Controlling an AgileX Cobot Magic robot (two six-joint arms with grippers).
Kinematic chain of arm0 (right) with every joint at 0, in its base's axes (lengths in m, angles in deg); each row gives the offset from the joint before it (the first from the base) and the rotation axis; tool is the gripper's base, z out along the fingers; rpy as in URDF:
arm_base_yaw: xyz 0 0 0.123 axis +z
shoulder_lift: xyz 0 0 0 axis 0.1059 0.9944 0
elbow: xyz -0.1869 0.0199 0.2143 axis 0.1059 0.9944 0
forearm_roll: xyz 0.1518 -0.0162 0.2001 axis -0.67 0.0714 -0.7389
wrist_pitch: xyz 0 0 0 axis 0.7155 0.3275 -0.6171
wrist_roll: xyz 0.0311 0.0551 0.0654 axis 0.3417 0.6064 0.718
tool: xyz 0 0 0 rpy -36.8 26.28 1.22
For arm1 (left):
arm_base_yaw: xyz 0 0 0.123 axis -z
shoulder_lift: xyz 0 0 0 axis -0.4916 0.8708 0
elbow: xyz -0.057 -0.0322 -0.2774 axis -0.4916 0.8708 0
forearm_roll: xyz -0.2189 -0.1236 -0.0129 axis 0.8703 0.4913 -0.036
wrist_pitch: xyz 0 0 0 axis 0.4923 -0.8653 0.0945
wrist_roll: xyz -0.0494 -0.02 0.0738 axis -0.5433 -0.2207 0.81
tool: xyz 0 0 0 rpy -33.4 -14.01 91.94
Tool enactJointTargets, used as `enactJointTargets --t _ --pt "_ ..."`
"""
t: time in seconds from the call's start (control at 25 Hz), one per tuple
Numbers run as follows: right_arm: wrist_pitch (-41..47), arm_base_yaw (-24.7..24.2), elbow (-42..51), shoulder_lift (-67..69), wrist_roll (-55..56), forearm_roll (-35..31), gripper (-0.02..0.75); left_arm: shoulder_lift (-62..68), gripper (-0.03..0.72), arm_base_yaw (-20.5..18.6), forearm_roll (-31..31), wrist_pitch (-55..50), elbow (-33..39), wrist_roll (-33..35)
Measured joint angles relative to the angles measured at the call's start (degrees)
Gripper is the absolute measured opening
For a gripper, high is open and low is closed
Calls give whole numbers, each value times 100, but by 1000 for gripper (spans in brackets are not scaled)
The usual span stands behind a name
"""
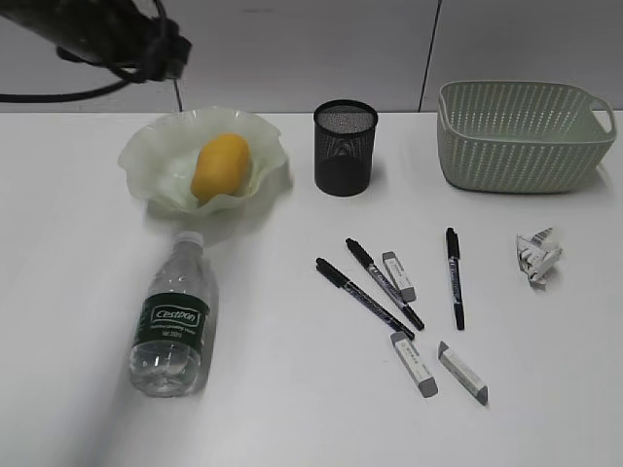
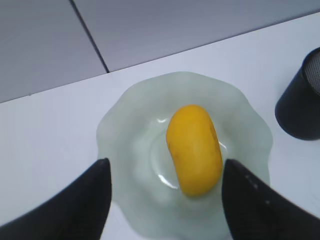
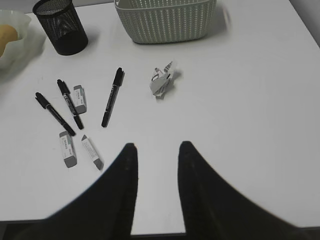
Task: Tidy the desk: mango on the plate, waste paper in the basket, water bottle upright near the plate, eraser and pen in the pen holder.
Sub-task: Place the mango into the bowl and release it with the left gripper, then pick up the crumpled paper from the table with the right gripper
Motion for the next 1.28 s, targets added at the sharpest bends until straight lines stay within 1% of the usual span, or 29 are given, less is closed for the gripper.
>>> enactJointTargets --t 0.12,0.28,0.36,0.44,0.52,0.64,0.76,0.84,0.92,1.04,1.2,1.28 --pt "0 0 0 0 0 0 237 -1395 481 24 6 -237 1098 11" --pt "0 0 0 0 0 0 237 -3747 466 54 110 -885 2511 23" --pt "0 0 0 0 0 0 237 -5023 463 54 171 -1376 3010 23" --pt "0 0 0 0 0 0 237 -6184 462 54 254 -1865 3395 23" --pt "0 0 0 0 0 -12 237 -7072 461 54 355 -2388 3656 76" --pt "0 0 0 0 0 -12 237 -8332 461 54 637 -3064 3926 387" --pt "0 0 0 0 0 -12 237 -9156 460 54 736 -3609 4142 505" --pt "-7 0 0 0 -30 -12 237 -9519 459 54 743 -3789 4281 522" --pt "-19 0 0 0 -231 -105 237 -9696 457 54 704 -3760 4319 523" --pt "-45 0 0 240 -770 -487 237 -9709 457 54 674 -3548 4447 540" --pt "-152 0 -57 1367 -1271 -692 237 -9709 457 54 674 -3507 4461 546" --pt "-517 0 -185 2146 -1682 -761 237 -9709 452 54 674 -3507 4461 546"
